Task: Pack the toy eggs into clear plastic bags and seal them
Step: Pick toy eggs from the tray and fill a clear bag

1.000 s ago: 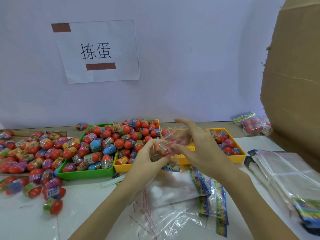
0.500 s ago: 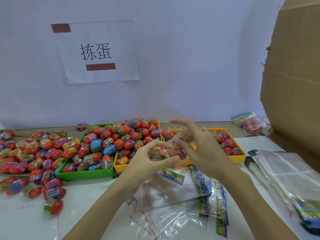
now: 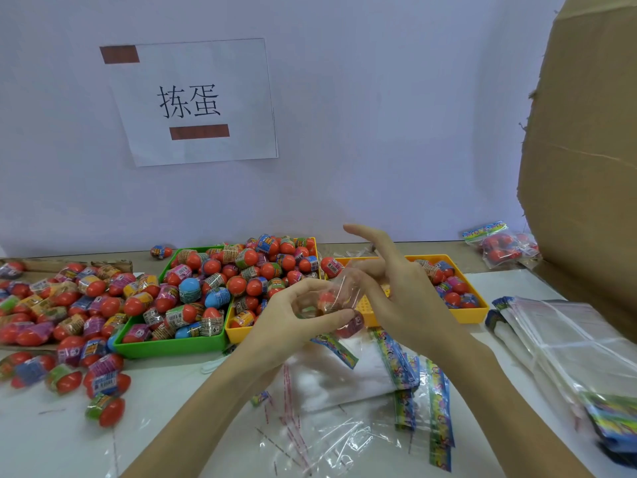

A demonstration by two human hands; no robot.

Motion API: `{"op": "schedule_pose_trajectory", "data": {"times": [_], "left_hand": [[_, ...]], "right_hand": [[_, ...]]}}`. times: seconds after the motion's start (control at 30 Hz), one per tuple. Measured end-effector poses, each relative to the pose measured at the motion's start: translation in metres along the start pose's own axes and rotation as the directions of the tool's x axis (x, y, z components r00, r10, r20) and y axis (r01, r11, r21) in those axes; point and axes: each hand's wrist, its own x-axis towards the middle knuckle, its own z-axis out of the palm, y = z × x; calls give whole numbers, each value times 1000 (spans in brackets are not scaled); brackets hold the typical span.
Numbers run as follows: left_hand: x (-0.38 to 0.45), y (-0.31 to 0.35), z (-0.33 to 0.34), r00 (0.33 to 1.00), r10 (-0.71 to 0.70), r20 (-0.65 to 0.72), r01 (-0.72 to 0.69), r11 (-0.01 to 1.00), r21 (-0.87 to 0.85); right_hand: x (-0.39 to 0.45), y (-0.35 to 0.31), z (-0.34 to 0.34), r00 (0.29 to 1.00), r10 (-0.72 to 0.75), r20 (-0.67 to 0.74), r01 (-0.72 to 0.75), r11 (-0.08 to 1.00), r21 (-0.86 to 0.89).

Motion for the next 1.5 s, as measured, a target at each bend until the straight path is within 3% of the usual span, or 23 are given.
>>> {"op": "schedule_pose_trajectory", "data": {"times": [0.07, 0.2, 0.27, 0.33, 0.4, 0.53, 0.63, 0.73, 0.87, 1.03, 1.2, 1.27, 1.37, 1.43, 1.5], "left_hand": [[-1, 1, -2, 1000, 28, 6, -28, 999, 15], [1, 1, -3, 996, 68, -51, -64, 996, 65], [0, 2, -5, 990, 126, -62, -114, 978, 176], [-2, 3, -6, 974, 221, -39, -190, 905, 382], [-2, 2, -7, 962, 272, 15, -246, 846, 473], [-1, 5, -8, 975, 148, 165, -184, 955, 231], [-3, 4, -5, 970, 115, 215, -151, 976, 157], [-1, 3, -6, 988, 105, 114, -127, 971, 204], [-1, 3, -5, 973, 205, -111, -154, 923, 353], [-2, 2, -8, 934, 284, -214, -179, 895, 408], [1, 2, -15, 926, 254, -281, -139, 918, 371], [1, 2, -17, 923, 252, -291, -135, 919, 370], [1, 0, -18, 926, 266, -268, -158, 918, 364], [1, -1, -17, 928, 279, -247, -175, 912, 371], [1, -1, -16, 923, 302, -240, -196, 903, 383]], "right_hand": [[-1, -2, -1, 999, -18, -30, 19, 999, 25], [-1, -2, 0, 992, -54, -111, 45, 996, -82], [0, -1, 0, 992, -51, -114, 40, 994, -99], [0, -2, 2, 995, -62, -73, 54, 993, -102], [-2, -4, 7, 997, -78, -18, 75, 990, -115], [-4, -10, 16, 993, -111, 41, 111, 994, 1], [-5, -12, 16, 992, -119, 44, 115, 989, 94], [-6, -8, 13, 982, -160, -98, 158, 987, -23], [-3, 2, 7, 951, -181, -250, 142, 976, -166], [-1, 5, 5, 957, 7, -290, 38, 988, 151], [1, 13, 5, 917, 142, -373, -21, 951, 310], [1, 23, 7, 942, 173, -288, -132, 979, 159], [-2, 37, 17, 976, 217, 21, -209, 959, -193], [-4, 42, 25, 940, 296, 171, -210, 894, -396], [-4, 43, 31, 903, 365, 226, -215, 840, -498]]}}
